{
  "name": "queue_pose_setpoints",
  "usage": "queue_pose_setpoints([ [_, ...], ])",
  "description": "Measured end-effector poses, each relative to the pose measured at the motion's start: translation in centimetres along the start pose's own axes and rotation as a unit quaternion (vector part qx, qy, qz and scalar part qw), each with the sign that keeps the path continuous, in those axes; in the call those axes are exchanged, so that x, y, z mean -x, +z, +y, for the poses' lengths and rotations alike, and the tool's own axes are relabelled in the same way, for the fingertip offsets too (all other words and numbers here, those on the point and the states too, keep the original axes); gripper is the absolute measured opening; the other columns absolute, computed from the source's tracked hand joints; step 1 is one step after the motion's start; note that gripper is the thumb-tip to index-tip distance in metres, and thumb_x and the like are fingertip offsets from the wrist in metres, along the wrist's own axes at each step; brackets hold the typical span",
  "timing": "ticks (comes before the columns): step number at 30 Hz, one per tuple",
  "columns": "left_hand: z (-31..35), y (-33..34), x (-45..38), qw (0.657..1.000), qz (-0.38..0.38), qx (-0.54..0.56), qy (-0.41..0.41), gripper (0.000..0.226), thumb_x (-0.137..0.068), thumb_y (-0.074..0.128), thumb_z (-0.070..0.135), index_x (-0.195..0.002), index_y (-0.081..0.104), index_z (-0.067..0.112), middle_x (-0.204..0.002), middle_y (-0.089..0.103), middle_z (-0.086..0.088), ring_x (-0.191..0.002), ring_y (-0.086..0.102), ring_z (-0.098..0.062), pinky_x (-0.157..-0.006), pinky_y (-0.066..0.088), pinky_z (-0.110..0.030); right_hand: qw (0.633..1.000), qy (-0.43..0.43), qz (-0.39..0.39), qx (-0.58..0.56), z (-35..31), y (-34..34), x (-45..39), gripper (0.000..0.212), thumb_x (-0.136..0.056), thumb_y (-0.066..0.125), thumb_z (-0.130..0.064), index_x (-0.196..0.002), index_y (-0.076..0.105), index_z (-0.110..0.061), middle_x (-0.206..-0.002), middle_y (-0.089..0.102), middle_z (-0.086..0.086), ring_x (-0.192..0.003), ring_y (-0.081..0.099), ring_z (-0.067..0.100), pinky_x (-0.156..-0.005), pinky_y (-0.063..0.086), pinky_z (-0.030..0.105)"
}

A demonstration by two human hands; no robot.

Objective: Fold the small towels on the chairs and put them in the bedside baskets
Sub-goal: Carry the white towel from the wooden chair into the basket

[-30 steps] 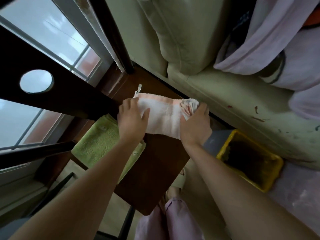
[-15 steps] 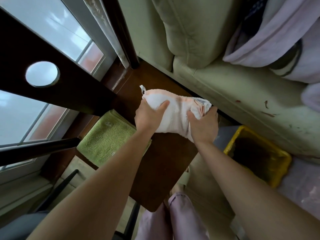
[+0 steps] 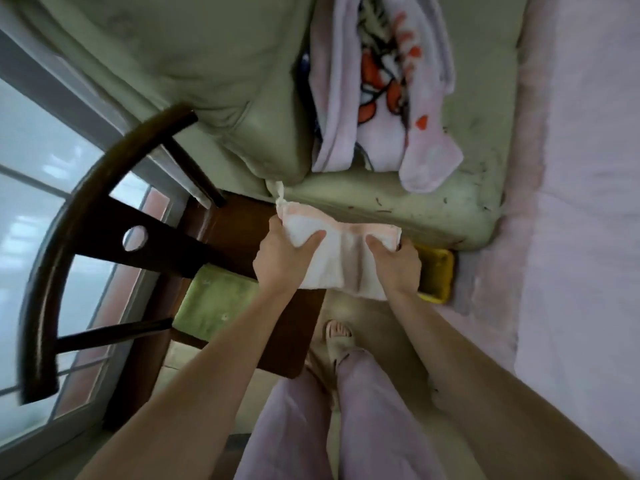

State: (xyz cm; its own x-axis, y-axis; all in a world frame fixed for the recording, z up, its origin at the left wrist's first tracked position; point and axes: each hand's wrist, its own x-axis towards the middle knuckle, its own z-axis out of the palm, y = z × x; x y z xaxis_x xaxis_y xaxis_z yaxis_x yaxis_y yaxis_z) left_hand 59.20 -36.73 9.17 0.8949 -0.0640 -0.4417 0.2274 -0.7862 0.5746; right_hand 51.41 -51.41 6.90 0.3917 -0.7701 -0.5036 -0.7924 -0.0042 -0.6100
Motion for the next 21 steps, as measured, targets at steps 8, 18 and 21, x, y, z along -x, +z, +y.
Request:
queue_pose_setpoints([
  [8,9.7,2.8,12.9,0.988,-0.072,-0.029,0.133,0.079,-0.083,0.058,0.064,-0.139,0.036,0.013,-0.122,0.061,-0.009,-0.109,0.06,-0.031,-0.078,0.04,-0.032,0.987,0.043,0.157,-0.013,5.4,-15.0,6.9,0.049,-0.089,0.058,-0.048,-0.12,0.046,-0.012,-0.11,0.061,0.006,-0.104,0.06,0.031,-0.076,0.039,0.034],
  [18,16.9,14.5,32.5,0.929,-0.188,-0.042,0.315,0.074,-0.084,0.057,0.064,-0.135,0.039,0.013,-0.127,0.059,-0.007,-0.115,0.057,-0.03,-0.089,0.046,-0.039,0.94,0.061,0.332,-0.05,21.6,-33.5,14.6,0.073,-0.091,0.055,-0.055,-0.146,0.022,-0.019,-0.115,0.065,0.008,-0.099,0.064,0.03,-0.087,0.048,0.038],
  [21,18.8,19.8,40.6,0.899,-0.223,-0.072,0.369,0.069,-0.085,0.056,0.064,-0.131,0.041,0.015,-0.124,0.06,-0.005,-0.112,0.058,-0.031,-0.087,0.047,-0.038,0.923,0.111,0.353,-0.108,28.3,-39.8,16.8,0.076,-0.09,0.058,-0.052,-0.145,0.023,-0.013,-0.115,0.064,0.013,-0.102,0.061,0.035,-0.082,0.046,0.039],
])
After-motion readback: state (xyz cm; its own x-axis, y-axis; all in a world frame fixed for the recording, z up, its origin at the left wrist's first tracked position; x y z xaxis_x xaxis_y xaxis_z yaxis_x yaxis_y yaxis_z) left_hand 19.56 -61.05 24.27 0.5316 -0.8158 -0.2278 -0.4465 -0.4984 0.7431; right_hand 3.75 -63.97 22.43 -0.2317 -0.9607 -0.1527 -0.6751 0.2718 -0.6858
